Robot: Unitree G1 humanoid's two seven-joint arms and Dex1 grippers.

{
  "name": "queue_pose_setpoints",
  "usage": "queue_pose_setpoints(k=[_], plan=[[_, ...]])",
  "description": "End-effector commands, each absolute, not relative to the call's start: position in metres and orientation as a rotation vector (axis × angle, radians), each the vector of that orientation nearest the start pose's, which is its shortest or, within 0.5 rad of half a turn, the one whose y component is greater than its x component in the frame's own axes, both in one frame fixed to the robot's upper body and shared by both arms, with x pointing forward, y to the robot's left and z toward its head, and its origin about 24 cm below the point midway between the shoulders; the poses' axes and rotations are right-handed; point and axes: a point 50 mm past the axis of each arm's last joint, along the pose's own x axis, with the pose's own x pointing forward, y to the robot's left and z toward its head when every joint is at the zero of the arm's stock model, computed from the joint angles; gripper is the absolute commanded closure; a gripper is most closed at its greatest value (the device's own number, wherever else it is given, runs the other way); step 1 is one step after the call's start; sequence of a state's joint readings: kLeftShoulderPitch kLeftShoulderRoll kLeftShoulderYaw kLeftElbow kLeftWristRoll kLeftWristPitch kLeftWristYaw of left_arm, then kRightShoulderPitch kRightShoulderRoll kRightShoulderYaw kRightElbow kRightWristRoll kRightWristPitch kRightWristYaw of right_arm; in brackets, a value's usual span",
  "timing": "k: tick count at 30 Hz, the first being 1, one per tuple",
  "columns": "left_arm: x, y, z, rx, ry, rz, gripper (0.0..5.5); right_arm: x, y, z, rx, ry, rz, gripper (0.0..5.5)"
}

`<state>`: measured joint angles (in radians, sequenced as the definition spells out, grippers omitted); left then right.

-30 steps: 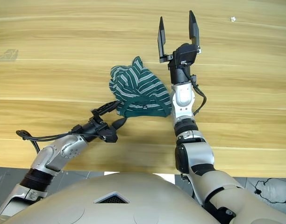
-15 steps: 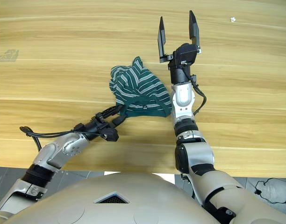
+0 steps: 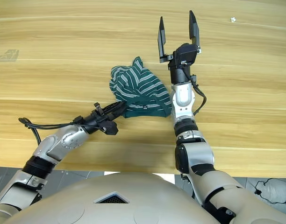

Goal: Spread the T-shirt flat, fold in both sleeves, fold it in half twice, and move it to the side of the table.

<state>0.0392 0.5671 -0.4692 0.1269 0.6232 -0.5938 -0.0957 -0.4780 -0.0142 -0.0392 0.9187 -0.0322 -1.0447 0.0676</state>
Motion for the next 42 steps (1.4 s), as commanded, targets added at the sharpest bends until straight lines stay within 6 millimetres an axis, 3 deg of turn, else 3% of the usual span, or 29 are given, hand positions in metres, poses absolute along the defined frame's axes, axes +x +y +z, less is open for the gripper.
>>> queue_pose_setpoints(k=[1, 5, 16, 20, 23, 27, 30, 33, 40, 42], plan=[[0.139, 0.169, -0.075, 1.142, 0.216, -1.16, 5.26, 0.309, -0.119, 0.068, -0.046, -0.603, 0.183, 1.64], [0.137, 0.166, -0.07, 1.125, 0.177, -1.161, 5.49, 0.309, -0.119, 0.068, -0.049, -0.605, 0.187, 1.64], [0.153, 0.152, -0.022, 0.946, -0.041, -1.015, 5.49, 0.307, -0.136, 0.072, -0.085, -0.634, 0.159, 1.64], [0.15, 0.147, 0.022, 0.737, -0.163, -0.949, 5.25, 0.292, -0.17, 0.09, -0.208, -0.717, 0.213, 1.64], [0.143, 0.152, 0.045, 0.657, -0.181, -0.933, 5.25, 0.265, -0.206, 0.096, -0.504, -0.696, 0.383, 1.64], [0.134, 0.171, 0.032, 0.77, -0.041, -0.896, 5.25, 0.233, -0.235, 0.091, -0.767, -0.532, 0.664, 1.64], [0.128, 0.184, 0.014, 0.95, 0.065, -0.918, 5.25, 0.206, -0.24, 0.077, -0.89, -0.364, 0.912, 1.64], [0.137, 0.181, 0.006, 1.065, 0.059, -0.926, 5.25, 0.188, -0.243, 0.061, -1.006, -0.173, 1.13, 1.64], [0.15, 0.169, -0.004, 1.129, 0.027, -0.99, 5.25, 0.186, -0.234, 0.032, -1.075, -0.043, 1.172, 1.64], [0.153, 0.166, -0.005, 1.114, 0.024, -0.996, 4.95, 0.185, -0.229, 0.025, -1.089, -0.027, 1.171, 1.64]])
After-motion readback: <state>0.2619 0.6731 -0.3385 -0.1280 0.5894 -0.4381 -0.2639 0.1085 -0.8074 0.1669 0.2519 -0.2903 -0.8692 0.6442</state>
